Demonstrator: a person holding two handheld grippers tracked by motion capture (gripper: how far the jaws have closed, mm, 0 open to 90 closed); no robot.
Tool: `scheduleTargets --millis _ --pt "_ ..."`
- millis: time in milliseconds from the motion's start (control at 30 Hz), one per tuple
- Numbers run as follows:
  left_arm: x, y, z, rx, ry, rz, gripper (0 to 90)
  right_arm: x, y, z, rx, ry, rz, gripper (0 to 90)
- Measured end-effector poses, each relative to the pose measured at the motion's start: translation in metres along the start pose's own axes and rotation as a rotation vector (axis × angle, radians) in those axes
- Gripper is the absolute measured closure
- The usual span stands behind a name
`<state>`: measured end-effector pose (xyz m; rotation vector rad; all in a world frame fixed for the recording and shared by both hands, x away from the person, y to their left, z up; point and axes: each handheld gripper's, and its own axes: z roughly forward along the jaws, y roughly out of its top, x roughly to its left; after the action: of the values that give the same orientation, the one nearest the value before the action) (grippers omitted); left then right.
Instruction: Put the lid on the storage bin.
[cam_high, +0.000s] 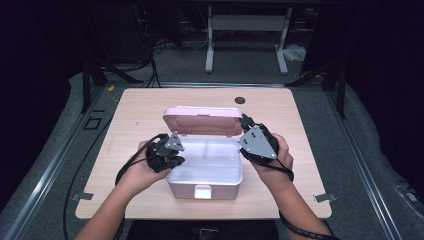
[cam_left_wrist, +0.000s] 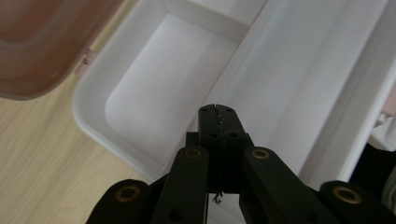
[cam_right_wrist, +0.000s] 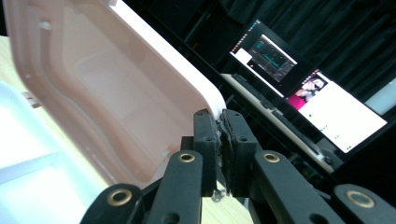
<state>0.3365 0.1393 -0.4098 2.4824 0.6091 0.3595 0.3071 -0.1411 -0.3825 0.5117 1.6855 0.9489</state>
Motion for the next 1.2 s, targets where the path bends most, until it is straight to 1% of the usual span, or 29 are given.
scheduleTargets --millis 67,167,233,300,333,400,467,533,600,700,767,833,867,900,967,1067,1133,1200 --pt "0.007 -0.001 -0.012 -0.028 0.0 -0.023 90.0 -0.001 0.0 -0.002 0.001 0.013 0.007 84.8" --pt "0.019 -0.006 -0.028 -0.073 0.034 -0.069 90.0 -0.002 0.0 -0.004 0.004 0.028 0.015 84.6" --pt "0.03 -0.01 -0.036 -0.103 0.038 -0.1 90.0 -0.002 0.0 -0.005 0.006 0.033 0.015 84.5" --pt "0.046 -0.016 -0.042 -0.142 0.051 -0.169 90.0 -0.002 0.0 -0.006 0.004 0.038 0.015 84.4" --pt "0.052 -0.018 -0.043 -0.155 0.051 -0.191 90.0 -0.002 -0.001 -0.006 0.003 0.042 0.017 84.3" --pt "0.067 -0.021 -0.047 -0.191 0.048 -0.254 90.0 -0.002 -0.001 -0.007 0.002 0.045 0.019 84.2" --pt "0.081 -0.02 -0.051 -0.234 0.037 -0.306 90.0 -0.002 -0.002 -0.007 0.0 0.046 0.022 84.2" --pt "0.088 -0.015 -0.055 -0.263 0.032 -0.335 90.0 -0.002 -0.002 -0.007 -0.003 0.051 0.029 84.1" --pt "0.092 -0.009 -0.058 -0.274 0.03 -0.344 90.0 -0.003 -0.003 -0.007 -0.004 0.055 0.037 83.9" --pt "0.095 0.004 -0.062 -0.295 0.034 -0.342 90.0 -0.004 -0.003 -0.007 -0.006 0.065 0.05 83.6" --pt "0.094 0.013 -0.064 -0.309 0.031 -0.335 90.0 -0.005 -0.004 -0.008 -0.009 0.076 0.064 83.2" --pt "0.091 0.022 -0.064 -0.315 0.027 -0.321 90.0 -0.006 -0.004 -0.009 -0.01 0.088 0.072 82.8" --pt "0.088 0.025 -0.064 -0.308 0.044 -0.308 90.0 -0.007 -0.005 -0.009 -0.008 0.094 0.076 82.3" --pt "0.085 0.028 -0.064 -0.296 0.072 -0.294 90.0 -0.007 -0.005 -0.009 -0.01 0.096 0.078 81.8" --pt "0.082 0.03 -0.065 -0.278 0.097 -0.272 90.0 -0.009 -0.006 -0.011 -0.012 0.118 0.096 80.1" --pt "0.08 0.028 -0.065 -0.283 0.088 -0.276 90.0 -0.014 -0.007 -0.013 -0.015 0.147 0.123 78.1" --pt "0.079 0.026 -0.065 -0.284 0.079 -0.275 90.0 -0.017 -0.008 -0.015 -0.022 0.188 0.15 74.4" --pt "0.076 0.025 -0.066 -0.279 0.077 -0.268 90.0 -0.02 -0.008 -0.018 -0.023 0.22 0.169 73.1"
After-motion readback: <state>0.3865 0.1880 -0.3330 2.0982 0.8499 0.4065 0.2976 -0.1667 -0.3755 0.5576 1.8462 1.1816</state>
